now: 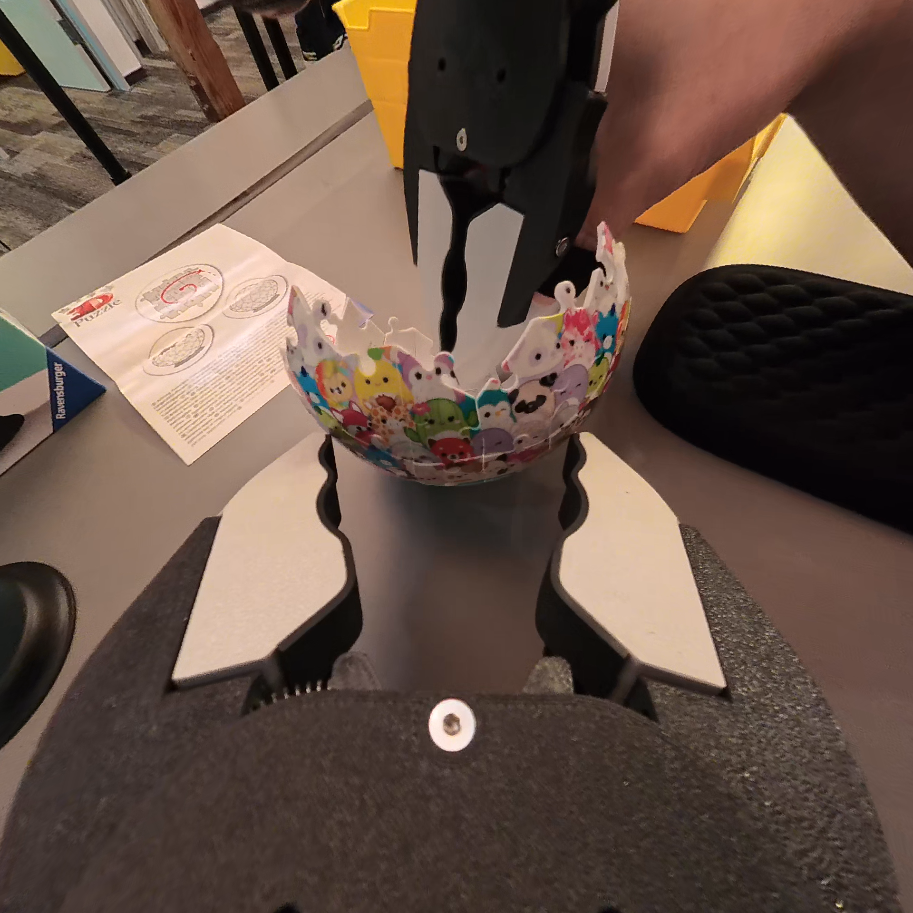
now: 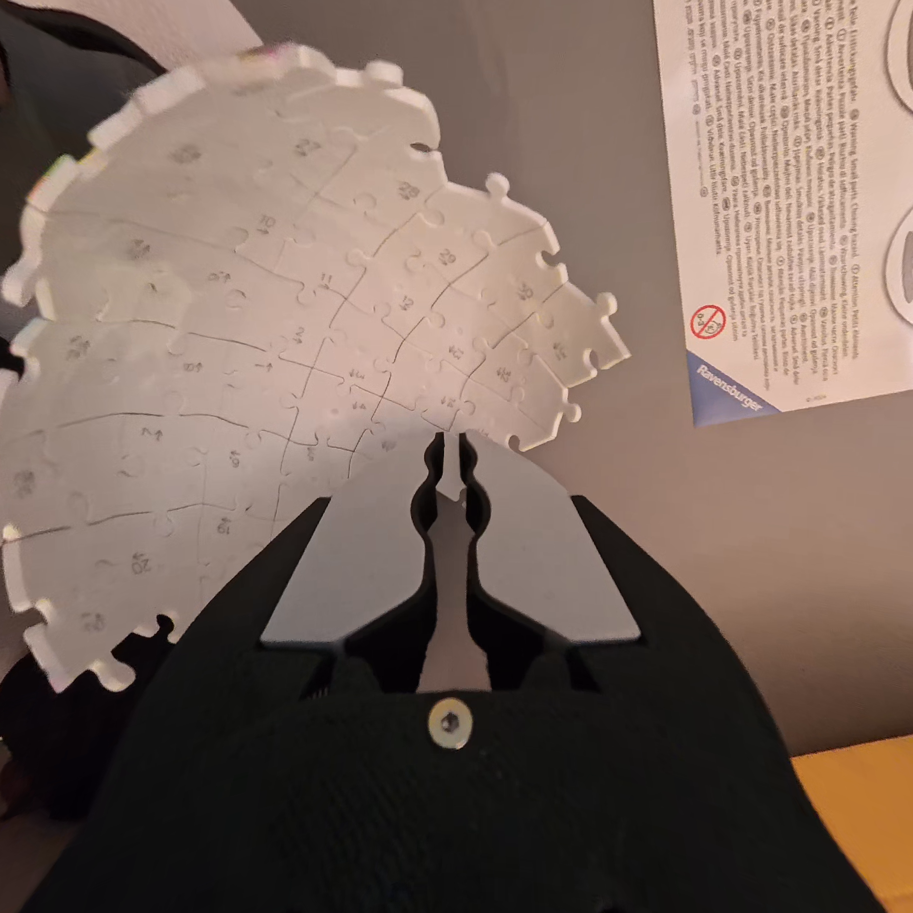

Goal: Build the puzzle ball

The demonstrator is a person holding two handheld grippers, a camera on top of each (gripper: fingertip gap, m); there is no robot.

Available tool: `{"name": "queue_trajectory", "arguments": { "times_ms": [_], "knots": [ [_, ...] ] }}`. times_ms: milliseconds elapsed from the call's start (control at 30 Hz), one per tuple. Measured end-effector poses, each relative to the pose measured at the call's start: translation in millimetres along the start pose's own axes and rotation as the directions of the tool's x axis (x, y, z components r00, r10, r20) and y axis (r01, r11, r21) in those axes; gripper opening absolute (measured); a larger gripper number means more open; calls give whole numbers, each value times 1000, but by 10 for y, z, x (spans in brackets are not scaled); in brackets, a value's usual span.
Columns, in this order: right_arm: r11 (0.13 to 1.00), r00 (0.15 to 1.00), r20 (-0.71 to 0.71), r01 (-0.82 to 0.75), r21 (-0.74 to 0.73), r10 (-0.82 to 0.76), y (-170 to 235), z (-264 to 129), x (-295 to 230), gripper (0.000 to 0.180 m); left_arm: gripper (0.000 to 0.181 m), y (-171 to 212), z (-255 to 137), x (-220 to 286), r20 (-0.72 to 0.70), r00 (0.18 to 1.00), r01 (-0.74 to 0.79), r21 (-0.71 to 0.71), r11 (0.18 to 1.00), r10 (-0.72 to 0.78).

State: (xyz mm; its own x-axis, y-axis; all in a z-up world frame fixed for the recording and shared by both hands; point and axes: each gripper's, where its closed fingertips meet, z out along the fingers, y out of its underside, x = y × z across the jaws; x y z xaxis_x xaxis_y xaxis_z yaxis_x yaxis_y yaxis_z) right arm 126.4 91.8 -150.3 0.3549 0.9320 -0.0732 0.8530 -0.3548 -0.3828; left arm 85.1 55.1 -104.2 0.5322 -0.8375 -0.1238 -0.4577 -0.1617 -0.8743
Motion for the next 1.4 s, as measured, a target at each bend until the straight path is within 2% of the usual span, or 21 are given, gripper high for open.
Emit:
{"name": "queue_trajectory", "arguments": {
  "times_ms": [200,333,400,467,567,700,800,1033,1133,1400],
  "knots": [
    [999,1000,-19,-9,36,9,-4,-19,34,7,88,-58,44,12,0,1000,-24,9,1000,24],
    [984,997,-39,-61,169,68,-82,-299,130,8,88,-66,61,16,-1,1000,-27,9,1000,27],
    [972,988,-35,-140,190,149,-45,-413,218,17,88,-58,66,14,-2,1000,-25,7,1000,25],
    [965,975,-3,-220,144,222,52,-413,264,27,88,-40,76,15,-3,1000,-25,-2,1000,25],
    [962,962,11,-273,29,273,223,-310,302,28,88,-32,86,20,-5,1000,-26,-4,1000,26],
    [981,977,-90,-196,10,196,240,-338,353,24,88,-49,98,13,-7,1000,-24,-2,1000,24],
    [997,985,-153,-71,32,75,156,-440,326,10,88,-64,115,13,-11,1000,-30,-3,1000,30],
    [999,1000,13,-15,-48,16,172,-299,142,7,88,-135,164,31,-17,998,-58,-4,998,58],
    [992,1000,6,-24,-126,25,278,-182,195,8,88,-166,183,37,-16,998,-65,-2,998,65],
    [991,999,6,-32,-133,33,274,-133,220,8,87,-222,242,62,-19,996,-85,5,996,85]
  ]
}}
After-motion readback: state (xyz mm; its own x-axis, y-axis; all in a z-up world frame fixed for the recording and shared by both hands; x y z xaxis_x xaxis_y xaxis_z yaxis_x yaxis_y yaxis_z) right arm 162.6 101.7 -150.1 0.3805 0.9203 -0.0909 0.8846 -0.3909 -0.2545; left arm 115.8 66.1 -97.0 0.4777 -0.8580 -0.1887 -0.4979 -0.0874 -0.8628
